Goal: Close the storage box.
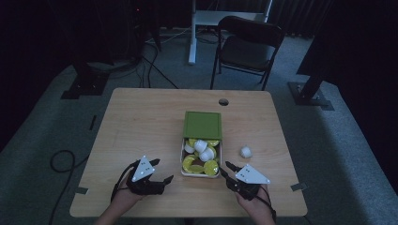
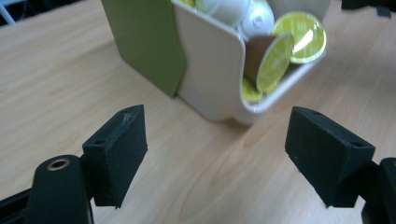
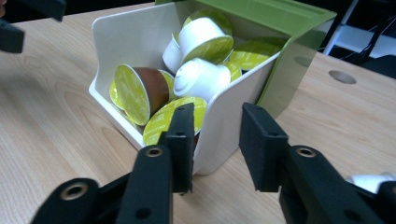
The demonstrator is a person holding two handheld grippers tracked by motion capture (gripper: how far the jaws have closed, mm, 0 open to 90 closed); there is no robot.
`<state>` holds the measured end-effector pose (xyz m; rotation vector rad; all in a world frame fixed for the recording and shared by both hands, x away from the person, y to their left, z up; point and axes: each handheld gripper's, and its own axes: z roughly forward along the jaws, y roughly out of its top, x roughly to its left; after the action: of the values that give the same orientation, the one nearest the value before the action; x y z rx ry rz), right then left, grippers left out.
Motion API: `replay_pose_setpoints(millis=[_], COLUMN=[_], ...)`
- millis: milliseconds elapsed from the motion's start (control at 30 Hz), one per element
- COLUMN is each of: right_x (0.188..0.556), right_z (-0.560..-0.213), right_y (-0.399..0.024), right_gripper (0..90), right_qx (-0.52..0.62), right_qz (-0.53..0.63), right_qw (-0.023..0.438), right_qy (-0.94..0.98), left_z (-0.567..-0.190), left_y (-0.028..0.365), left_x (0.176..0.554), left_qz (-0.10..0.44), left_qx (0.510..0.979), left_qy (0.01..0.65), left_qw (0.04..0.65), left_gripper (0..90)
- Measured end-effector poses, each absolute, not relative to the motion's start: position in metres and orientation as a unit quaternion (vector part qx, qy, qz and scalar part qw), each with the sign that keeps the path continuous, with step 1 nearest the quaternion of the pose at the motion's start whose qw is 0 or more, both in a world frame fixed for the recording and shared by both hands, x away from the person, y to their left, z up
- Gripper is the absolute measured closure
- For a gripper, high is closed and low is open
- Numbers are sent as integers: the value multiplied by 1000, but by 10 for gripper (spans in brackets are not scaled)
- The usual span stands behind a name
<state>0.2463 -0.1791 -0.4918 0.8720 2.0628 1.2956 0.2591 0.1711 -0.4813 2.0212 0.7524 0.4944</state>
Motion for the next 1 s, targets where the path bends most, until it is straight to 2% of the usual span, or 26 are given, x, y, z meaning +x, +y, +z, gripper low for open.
replay_pose_setpoints(millis=[200, 1000], right_x=[250, 261], right_z=[-494, -496], right_y=[-180, -179], right_gripper=[599, 591], right_qx=[327, 326], right_qz=[476, 458], right_qw=[275, 276], right_qy=[769, 780], left_z=[-482, -487], left_y=[162, 140], left_x=[273, 292], left_qz=[209, 217], left_qx=[820, 828], left_qy=[300, 292], left_qw=[440, 426], left_gripper=[195, 195])
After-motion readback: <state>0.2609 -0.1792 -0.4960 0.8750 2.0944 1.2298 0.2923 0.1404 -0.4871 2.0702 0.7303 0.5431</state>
